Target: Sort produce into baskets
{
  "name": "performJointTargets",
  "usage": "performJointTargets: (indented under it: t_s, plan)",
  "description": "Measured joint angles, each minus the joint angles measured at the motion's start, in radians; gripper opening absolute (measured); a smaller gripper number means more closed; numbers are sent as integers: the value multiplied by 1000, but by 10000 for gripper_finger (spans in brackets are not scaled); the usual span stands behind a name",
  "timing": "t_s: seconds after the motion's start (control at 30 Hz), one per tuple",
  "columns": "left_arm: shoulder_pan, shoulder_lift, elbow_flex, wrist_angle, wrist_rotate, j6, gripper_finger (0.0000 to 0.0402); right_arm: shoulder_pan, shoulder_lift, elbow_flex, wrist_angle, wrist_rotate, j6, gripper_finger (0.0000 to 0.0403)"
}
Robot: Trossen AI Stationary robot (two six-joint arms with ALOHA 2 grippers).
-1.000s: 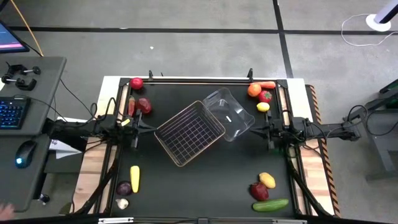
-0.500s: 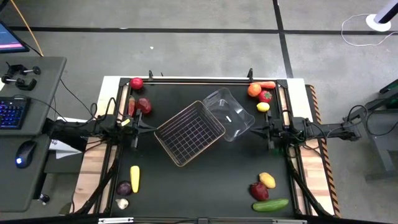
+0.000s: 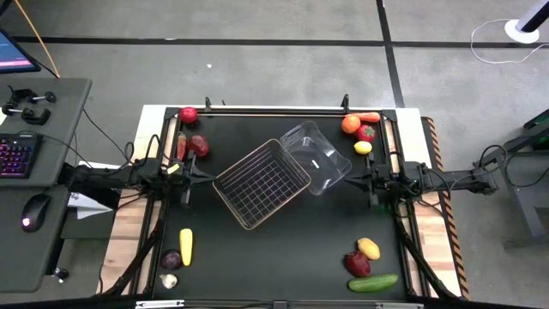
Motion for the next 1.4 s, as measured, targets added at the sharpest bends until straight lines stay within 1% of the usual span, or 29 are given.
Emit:
performJointTargets:
  t_s: [1.4]
  plan:
    - [0,0,0,0,0,0,0,0,0,0,0,0,0,0]
